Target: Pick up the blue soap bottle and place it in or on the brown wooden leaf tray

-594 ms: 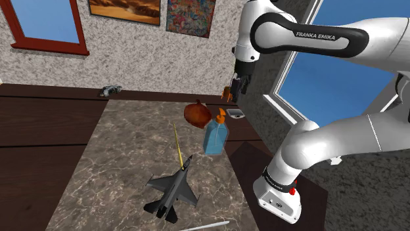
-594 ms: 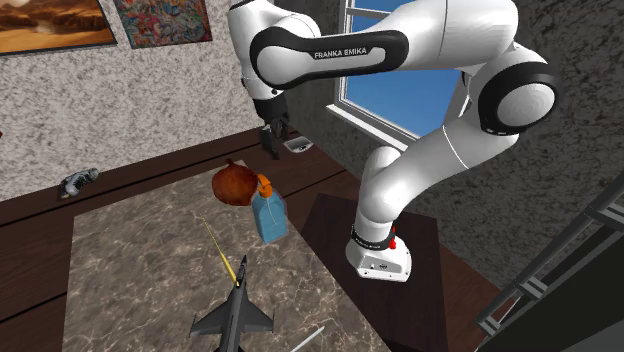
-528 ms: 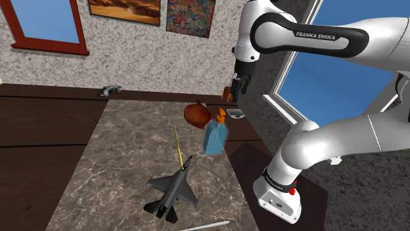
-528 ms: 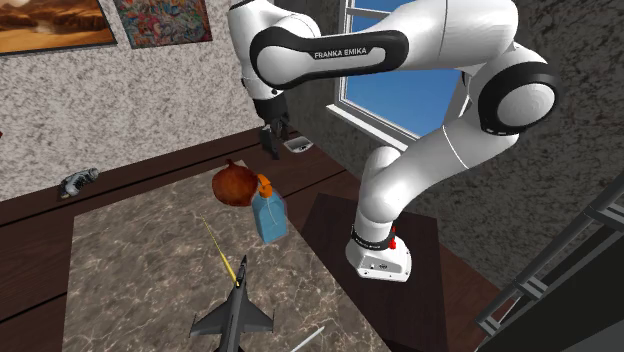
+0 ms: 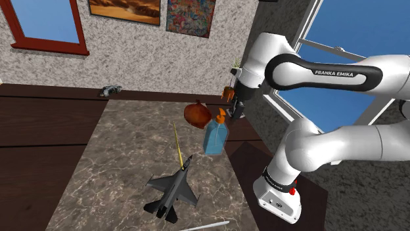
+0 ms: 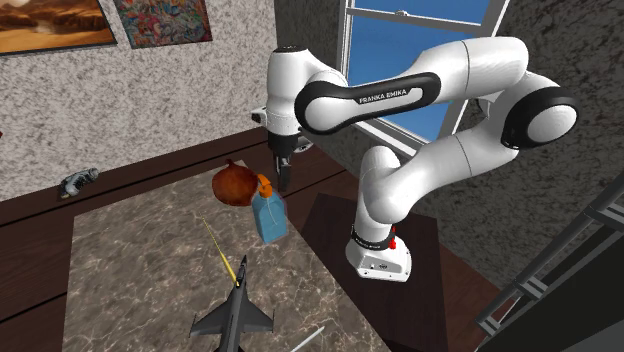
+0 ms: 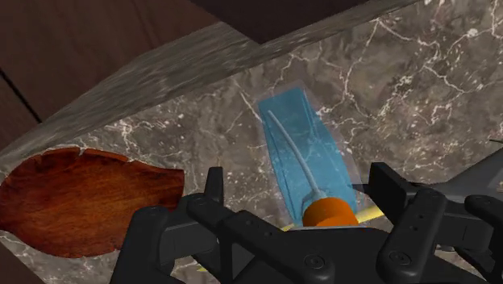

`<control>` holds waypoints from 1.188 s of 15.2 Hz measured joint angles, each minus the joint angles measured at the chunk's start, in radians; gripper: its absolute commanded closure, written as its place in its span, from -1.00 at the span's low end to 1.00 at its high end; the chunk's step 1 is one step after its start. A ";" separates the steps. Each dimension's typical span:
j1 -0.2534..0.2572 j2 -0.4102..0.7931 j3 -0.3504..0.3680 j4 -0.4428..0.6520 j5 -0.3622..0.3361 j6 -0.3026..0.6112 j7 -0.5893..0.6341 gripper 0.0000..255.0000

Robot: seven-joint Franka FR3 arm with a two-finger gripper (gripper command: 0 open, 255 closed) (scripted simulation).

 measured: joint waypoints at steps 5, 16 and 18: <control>0.056 -0.045 -0.033 -0.122 0.017 0.136 -0.092 -1.00; 0.065 -0.009 -0.031 -0.170 0.023 0.223 -0.095 1.00; 0.065 -0.010 -0.031 -0.169 0.023 0.223 -0.095 1.00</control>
